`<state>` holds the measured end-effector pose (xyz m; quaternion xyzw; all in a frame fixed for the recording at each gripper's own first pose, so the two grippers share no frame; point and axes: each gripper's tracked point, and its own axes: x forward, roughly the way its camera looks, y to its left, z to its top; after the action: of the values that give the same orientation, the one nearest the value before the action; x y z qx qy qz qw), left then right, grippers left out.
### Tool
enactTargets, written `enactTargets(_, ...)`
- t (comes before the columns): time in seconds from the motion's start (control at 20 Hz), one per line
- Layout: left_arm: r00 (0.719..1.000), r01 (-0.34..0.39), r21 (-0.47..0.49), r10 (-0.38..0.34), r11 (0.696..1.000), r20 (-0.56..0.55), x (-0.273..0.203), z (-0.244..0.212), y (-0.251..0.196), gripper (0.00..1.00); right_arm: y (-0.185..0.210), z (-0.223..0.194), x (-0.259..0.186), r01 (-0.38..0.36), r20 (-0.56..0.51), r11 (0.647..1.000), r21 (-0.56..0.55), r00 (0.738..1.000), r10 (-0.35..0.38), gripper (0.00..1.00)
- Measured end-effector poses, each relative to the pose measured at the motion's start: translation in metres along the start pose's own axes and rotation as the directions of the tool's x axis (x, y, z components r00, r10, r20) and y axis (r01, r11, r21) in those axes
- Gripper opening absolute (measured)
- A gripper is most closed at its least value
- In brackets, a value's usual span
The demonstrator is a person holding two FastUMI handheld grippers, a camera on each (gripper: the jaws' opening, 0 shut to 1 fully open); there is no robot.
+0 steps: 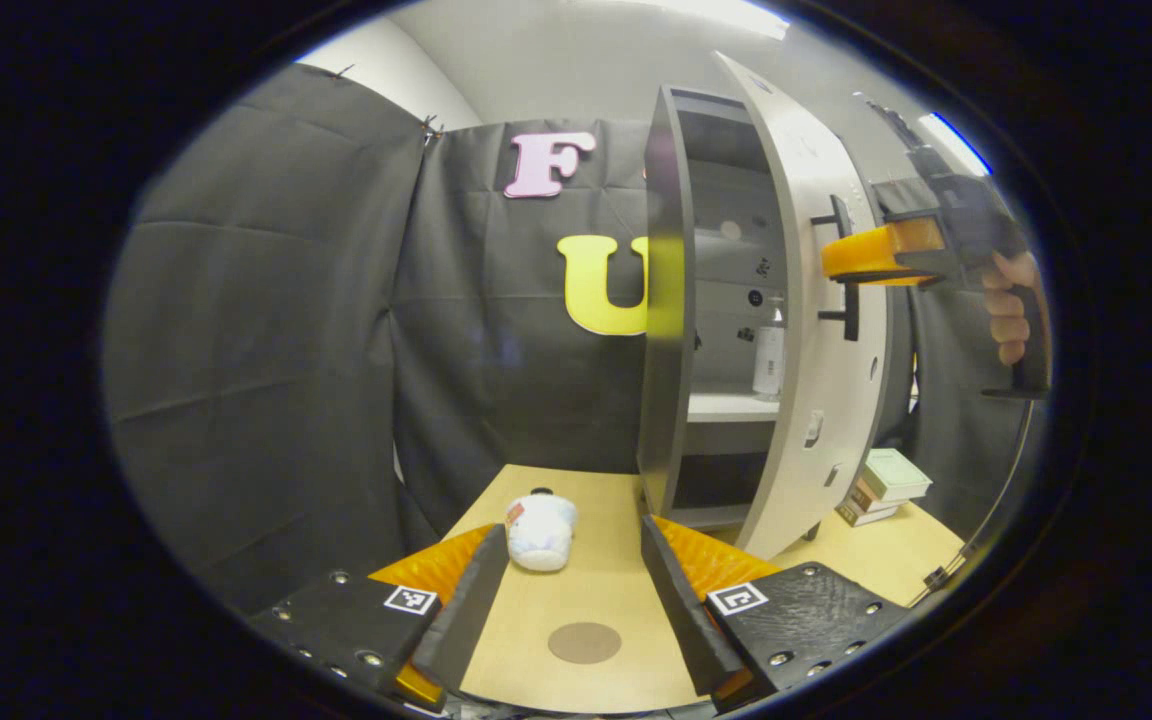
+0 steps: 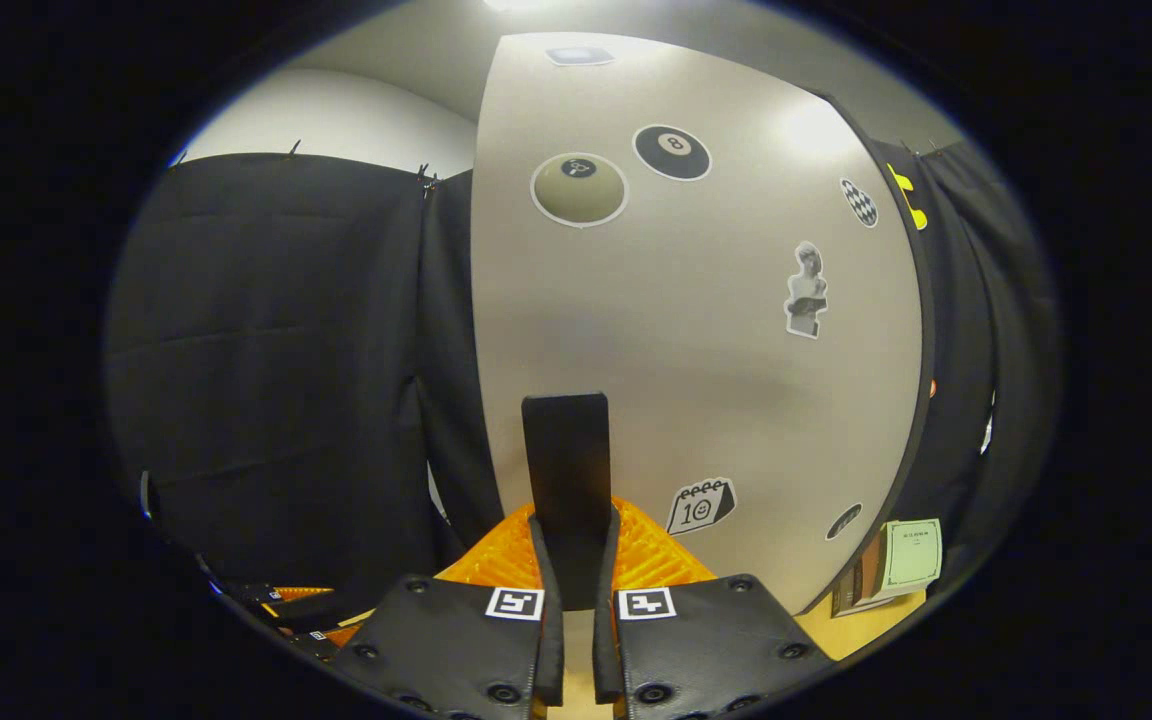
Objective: Open the cabinet door with the right hand, grasp the bottle in the cabinet with the left hand and place it on the coaster, then close the cabinet door with the right hand.
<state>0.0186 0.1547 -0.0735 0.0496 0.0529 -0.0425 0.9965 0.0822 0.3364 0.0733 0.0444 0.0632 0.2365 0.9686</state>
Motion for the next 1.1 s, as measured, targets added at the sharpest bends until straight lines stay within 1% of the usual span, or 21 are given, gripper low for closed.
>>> enactTargets(0.1,1.0,0.011,0.0,-0.011,1.0,0.002,0.001,0.005,-0.007,0.81,-0.003,-0.001,-0.003,-0.011,-0.006,1.0,0.024,1.0,0.011,0.1)
enactTargets(0.15,1.0,0.016,0.001,-0.016,1.0,0.001,0.003,0.007,-0.009,0.8,-0.004,-0.002,-0.006,-0.014,-0.012,1.0,0.028,1.0,0.015,0.13)
enactTargets(0.2,1.0,0.02,0.002,-0.02,1.0,-0.001,0.004,0.008,-0.013,0.81,-0.006,-0.002,-0.009,-0.017,-0.017,1.0,0.026,1.0,0.018,0.13)
enactTargets(0.25,1.0,0.022,0.002,-0.022,1.0,0.0,0.006,0.011,-0.016,0.83,-0.008,-0.002,-0.012,-0.019,-0.019,0.999,0.026,1.0,0.02,0.1)
enactTargets(0.35,1.0,0.027,-0.003,-0.027,1.0,0.005,0.009,0.017,-0.022,0.83,-0.01,-0.002,-0.019,-0.025,-0.02,0.999,0.034,0.999,0.026,0.1)
enactTargets(0.4,0.999,0.032,-0.007,-0.032,0.999,0.007,0.01,0.018,-0.028,0.81,-0.012,-0.003,-0.022,-0.025,-0.015,0.999,0.044,1.0,0.025,0.13)
enactTargets(0.5,0.999,0.045,-0.011,-0.045,0.999,0.011,0.014,0.022,-0.037,0.8,-0.015,-0.004,-0.029,-0.02,0.003,0.998,0.056,1.0,0.019,0.13)
enactTargets(0.55,0.999,0.052,-0.011,-0.052,0.999,0.009,0.016,0.021,-0.042,0.8,-0.016,-0.004,-0.033,-0.015,0.003,0.998,0.058,1.0,0.015,0.1)
enactTargets(0.6,0.998,0.061,-0.013,-0.061,0.998,0.007,0.019,0.023,-0.046,0.81,-0.018,-0.005,-0.038,-0.009,0.0,0.998,0.056,1.0,0.009,0.13)
enactTargets(0.7,0.996,0.086,-0.019,-0.085,0.996,0.005,0.025,0.025,-0.057,0.81,-0.021,-0.006,-0.046,0.006,0.0,0.998,0.061,1.0,-0.006,0.13)
enactTargets(0.75,0.995,0.097,-0.02,-0.097,0.995,0.004,0.026,0.024,-0.062,0.8,-0.023,-0.005,-0.051,0.014,0.002,0.998,0.066,1.0,-0.015,0.1)
enactTargets(0.8,0.994,0.106,-0.018,-0.106,0.994,0.003,0.028,0.026,-0.067,0.83,-0.026,-0.006,-0.054,0.024,0.003,0.997,0.071,1.0,-0.025,0.1)
enactTargets(0.85,0.993,0.115,-0.015,-0.114,0.993,0.004,0.029,0.027,-0.072,0.83,-0.028,-0.006,-0.058,0.034,0.004,0.997,0.076,0.999,-0.034,0.1)
enactTargets(0.9,0.992,0.126,-0.015,-0.126,0.992,0.002,0.031,0.026,-0.077,0.83,-0.032,-0.006,-0.061,0.044,0.005,0.996,0.079,0.999,-0.045,0.13)
enactTargets(0.95,0.99,0.139,-0.016,-0.139,0.99,-0.002,0.032,0.023,-0.082,0.81,-0.035,-0.006,-0.065,0.056,0.008,0.995,0.082,0.998,-0.057,0.13)
enactTargets(1.1,0.984,0.179,-0.021,-0.179,0.984,-0.018,0.04,0.017,-0.099,0.81,-0.045,-0.007,-0.075,0.1,0.017,0.99,0.096,0.995,-0.102,0.13)
